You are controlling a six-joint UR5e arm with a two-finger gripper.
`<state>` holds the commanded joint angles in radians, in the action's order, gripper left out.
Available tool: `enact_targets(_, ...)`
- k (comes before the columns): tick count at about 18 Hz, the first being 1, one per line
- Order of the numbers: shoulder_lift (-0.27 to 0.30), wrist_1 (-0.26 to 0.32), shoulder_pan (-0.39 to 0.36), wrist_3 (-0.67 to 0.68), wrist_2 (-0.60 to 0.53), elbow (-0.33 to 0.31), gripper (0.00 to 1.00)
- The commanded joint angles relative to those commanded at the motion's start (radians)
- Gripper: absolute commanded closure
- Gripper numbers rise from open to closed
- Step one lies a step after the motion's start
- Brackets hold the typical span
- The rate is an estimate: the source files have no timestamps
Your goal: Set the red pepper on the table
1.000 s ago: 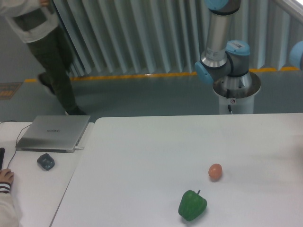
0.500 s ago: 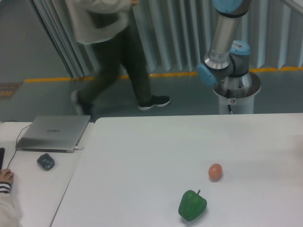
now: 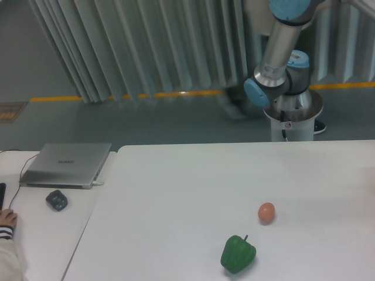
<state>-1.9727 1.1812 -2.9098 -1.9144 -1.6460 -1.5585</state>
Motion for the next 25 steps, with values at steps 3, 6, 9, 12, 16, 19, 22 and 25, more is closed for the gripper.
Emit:
enact_targets(3, -0.008, 0.0, -0.003, -0.002, 0.0, -0.006, 0.0)
enact_targets(6, -0.008, 0.0, -0.002, 0.003, 0.002, -0.015, 0.0)
enact_targets(9, -0.012, 0.002, 0.0, 0.014, 0.005, -0.014, 0.0)
enact_targets(12, -0.014, 0.003, 0.004, 0.011, -0.001, -0.011, 0.21)
enact_targets(16, -0.009, 0.015, 0.012, 0.011, -0.011, 0.003, 0.51)
enact_targets(19, -0.008, 0.017, 0.014, 0.012, -0.012, 0.003, 0.61)
enact_targets(22, -0.002, 0.018, 0.015, 0.014, -0.012, 0.005, 0.66)
enact_targets(25, -0.002, 0.02, 0.014, 0.006, -0.012, 0.005, 0.72)
